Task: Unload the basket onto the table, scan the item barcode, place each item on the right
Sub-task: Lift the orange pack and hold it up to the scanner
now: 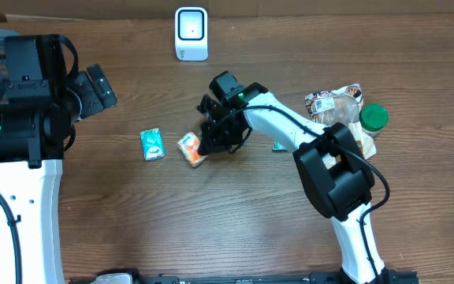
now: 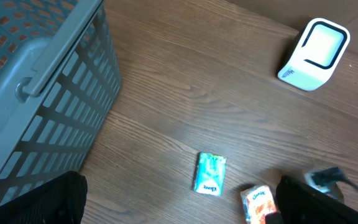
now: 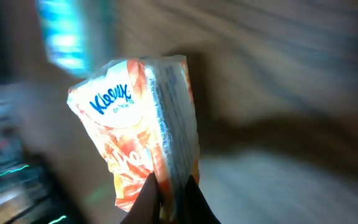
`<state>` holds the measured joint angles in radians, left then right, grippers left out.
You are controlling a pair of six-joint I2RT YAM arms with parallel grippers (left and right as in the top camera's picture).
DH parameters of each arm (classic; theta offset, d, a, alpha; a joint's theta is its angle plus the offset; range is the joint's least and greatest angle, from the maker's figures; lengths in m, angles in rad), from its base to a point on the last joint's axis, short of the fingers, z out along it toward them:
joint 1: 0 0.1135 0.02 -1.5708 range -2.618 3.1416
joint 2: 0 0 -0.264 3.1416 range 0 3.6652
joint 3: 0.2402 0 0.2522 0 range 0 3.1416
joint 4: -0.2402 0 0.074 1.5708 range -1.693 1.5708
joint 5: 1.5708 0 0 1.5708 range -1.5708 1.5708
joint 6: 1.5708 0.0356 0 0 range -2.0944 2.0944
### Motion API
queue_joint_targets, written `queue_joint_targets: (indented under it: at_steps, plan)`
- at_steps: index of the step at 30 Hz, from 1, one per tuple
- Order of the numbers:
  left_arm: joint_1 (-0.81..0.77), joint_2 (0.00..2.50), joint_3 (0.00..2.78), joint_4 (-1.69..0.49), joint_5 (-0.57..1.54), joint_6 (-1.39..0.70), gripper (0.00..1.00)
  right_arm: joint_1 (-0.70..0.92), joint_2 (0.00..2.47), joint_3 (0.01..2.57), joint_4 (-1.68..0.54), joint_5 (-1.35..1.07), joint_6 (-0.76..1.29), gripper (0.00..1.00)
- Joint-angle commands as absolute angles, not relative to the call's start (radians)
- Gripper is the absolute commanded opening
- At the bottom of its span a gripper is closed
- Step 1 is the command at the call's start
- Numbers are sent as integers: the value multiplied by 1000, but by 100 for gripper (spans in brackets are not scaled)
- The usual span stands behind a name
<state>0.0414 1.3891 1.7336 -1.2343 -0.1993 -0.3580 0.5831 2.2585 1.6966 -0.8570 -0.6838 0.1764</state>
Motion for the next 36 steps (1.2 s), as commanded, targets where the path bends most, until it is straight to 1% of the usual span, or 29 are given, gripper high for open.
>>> queue_joint_targets:
  at_steps: [1,4,9,17,25,36]
  plan:
    - [46,1380,1742,-1230,-210,-336,99,487,2110,1697,-808,-1143,184,4]
    - [46,1380,1742,-1230,-210,-336,100,427,2051,1697,-748,-1365,224,4]
    - [46,1380,1742,-1230,-210,-336,100,345,1990,1697,-695,-1570,307,4]
    - [46,1380,1742,-1230,-210,-336,100,219,1931,1697,-696,-1570,523,4]
    - [46,1380,1742,-1230,-210,-336,99,109,1832,1697,-696,-1570,526,4]
    - [46,1380,1742,-1230,-210,-336,99,98,1808,1697,-686,-1559,496,4]
